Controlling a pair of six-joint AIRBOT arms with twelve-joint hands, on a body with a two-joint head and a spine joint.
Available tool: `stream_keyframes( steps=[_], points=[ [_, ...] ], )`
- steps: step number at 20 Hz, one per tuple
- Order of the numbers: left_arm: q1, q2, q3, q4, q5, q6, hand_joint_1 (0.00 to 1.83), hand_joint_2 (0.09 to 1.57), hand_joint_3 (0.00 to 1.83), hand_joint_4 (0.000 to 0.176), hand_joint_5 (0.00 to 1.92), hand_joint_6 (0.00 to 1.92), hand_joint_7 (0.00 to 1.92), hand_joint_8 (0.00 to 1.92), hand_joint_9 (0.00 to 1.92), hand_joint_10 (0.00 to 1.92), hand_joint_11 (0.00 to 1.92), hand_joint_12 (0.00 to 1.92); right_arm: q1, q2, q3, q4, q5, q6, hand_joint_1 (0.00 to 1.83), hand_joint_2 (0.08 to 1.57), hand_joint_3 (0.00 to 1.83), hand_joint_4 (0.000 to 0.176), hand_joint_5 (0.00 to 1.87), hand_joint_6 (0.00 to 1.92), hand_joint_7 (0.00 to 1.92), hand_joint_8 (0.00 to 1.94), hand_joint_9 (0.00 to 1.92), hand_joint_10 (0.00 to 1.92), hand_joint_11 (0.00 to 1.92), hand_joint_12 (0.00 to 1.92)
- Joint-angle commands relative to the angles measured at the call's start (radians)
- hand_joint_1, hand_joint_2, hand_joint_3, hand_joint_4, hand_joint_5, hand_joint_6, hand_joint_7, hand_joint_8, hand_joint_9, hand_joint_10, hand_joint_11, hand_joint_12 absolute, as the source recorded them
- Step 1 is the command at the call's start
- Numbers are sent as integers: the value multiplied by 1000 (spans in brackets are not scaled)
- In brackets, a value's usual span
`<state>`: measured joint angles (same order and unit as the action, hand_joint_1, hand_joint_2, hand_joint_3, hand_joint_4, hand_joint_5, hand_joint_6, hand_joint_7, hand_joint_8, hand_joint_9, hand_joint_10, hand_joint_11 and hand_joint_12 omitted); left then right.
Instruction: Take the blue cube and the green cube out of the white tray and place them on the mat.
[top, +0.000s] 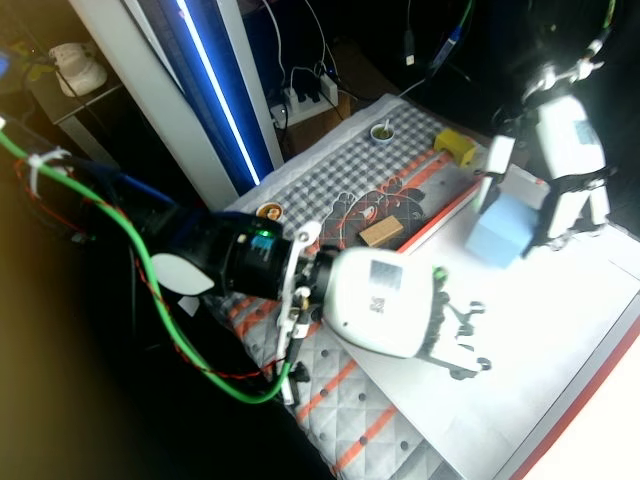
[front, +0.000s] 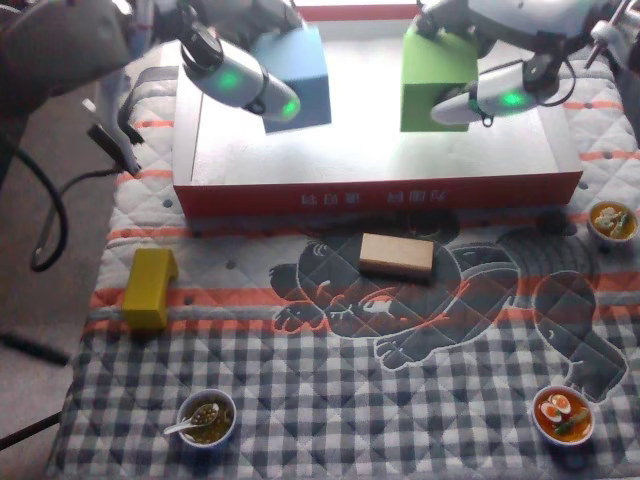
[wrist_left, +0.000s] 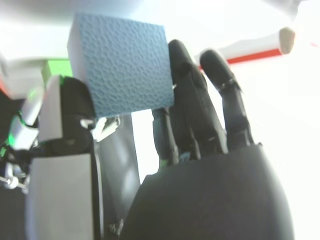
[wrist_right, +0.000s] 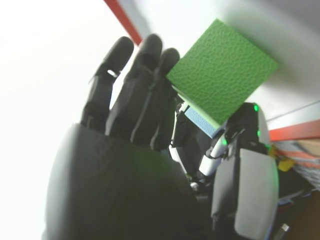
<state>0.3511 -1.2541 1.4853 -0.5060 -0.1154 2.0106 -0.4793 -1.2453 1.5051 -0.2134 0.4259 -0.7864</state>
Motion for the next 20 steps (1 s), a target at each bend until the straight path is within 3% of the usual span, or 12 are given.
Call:
stream_keyframes(
  steps=[1, 5, 7, 8, 9, 10, 11, 12, 14, 16, 18, 20],
  points=[
    [-8, 29, -27, 33, -127, -24, 1196, 1244, 0, 0, 839, 1009, 666, 1653, 311, 1229, 0, 1685, 10, 11, -19, 2, 142, -3, 1214, 1122, 0, 0, 939, 949, 1024, 1016, 1209, 146, 612, 1431],
    [49, 173, -232, 253, -217, -185, 1196, 1243, 1, 0, 828, 1031, 675, 1643, 316, 1335, 103, 1669, -41, 176, -189, -9, 292, -3, 1216, 1129, 1, 0, 879, 1045, 1049, 974, 1177, 348, 775, 1347],
    [108, 262, -345, 371, -294, -301, 1187, 1262, 0, 0, 828, 1042, 610, 1715, 309, 1476, 112, 1732, -105, 258, -269, -9, 373, -3, 1204, 1141, 1, 0, 853, 1105, 1025, 988, 1129, 312, 665, 1294],
    [132, 296, -385, 409, -318, -336, 1199, 1240, 0, 0, 892, 946, 625, 1678, 344, 1474, 129, 1679, -129, 283, -297, -9, 403, -3, 1058, 1140, 0, 78, 915, 1065, 926, 532, 876, 286, 241, 1479],
    [169, 345, -444, 448, -358, -366, 1212, 1216, 0, 0, 935, 877, 669, 1622, 405, 1411, 187, 1619, -159, 314, -332, -8, 443, -3, 1171, 1140, 0, 20, 999, 910, 880, 1069, 769, 473, 127, 1570],
    [195, 374, -481, 463, -387, -372, 1222, 1198, 0, 0, 935, 872, 733, 1555, 475, 1342, 243, 1558, -180, 332, -352, -8, 468, -3, 1048, 1144, 0, 86, 939, 1032, 1009, 651, 810, 545, 144, 1512],
    [231, 409, -530, 478, -421, -372, 1220, 1195, 1, 0, 911, 909, 764, 1529, 469, 1436, 169, 1738, -209, 355, -381, -7, 496, -2, 1043, 1150, 1, 45, 918, 1073, 1125, 330, 983, 378, 345, 1329],
    [258, 427, -559, 485, -440, -372, 1219, 1188, 0, 0, 935, 884, 772, 1511, 462, 1493, 210, 1815, -232, 367, -401, -7, 511, -2, 1205, 1097, 5, 0, 964, 899, 1141, 739, 1143, 383, 690, 1330],
    [295, 440, -591, 494, -461, -378, 1219, 1172, 0, 0, 966, 847, 798, 1450, 466, 1447, 147, 1723, -277, 383, -431, -7, 536, -2, 1252, 1083, 0, 0, 966, 869, 1166, 807, 1233, 375, 893, 1216],
    [327, 437, -599, 497, -465, -402, 1215, 1177, 0, 0, 997, 833, 741, 1483, 372, 1466, 47, 1826, -338, 386, -449, 6, 553, 1, 1262, 1084, 1, 0, 964, 837, 1159, 854, 1267, 391, 917, 1279],
    [341, 429, -595, 496, -463, -418, 1222, 1177, 0, 0, 1008, 806, 731, 1503, 366, 1493, 98, 1754, -378, 385, -448, 16, 553, 25, 1099, 1128, 1, 0, 957, 1002, 1199, 276, 1151, 477, 787, 1359],
    [347, 415, -586, 485, -459, -421, 1234, 1168, 0, 0, 1028, 736, 752, 1492, 435, 1424, 149, 1696, -417, 384, -447, 38, 553, 30, 1096, 1119, 1, 0, 977, 979, 1240, 45, 1182, 251, 822, 1118]
  ],
)
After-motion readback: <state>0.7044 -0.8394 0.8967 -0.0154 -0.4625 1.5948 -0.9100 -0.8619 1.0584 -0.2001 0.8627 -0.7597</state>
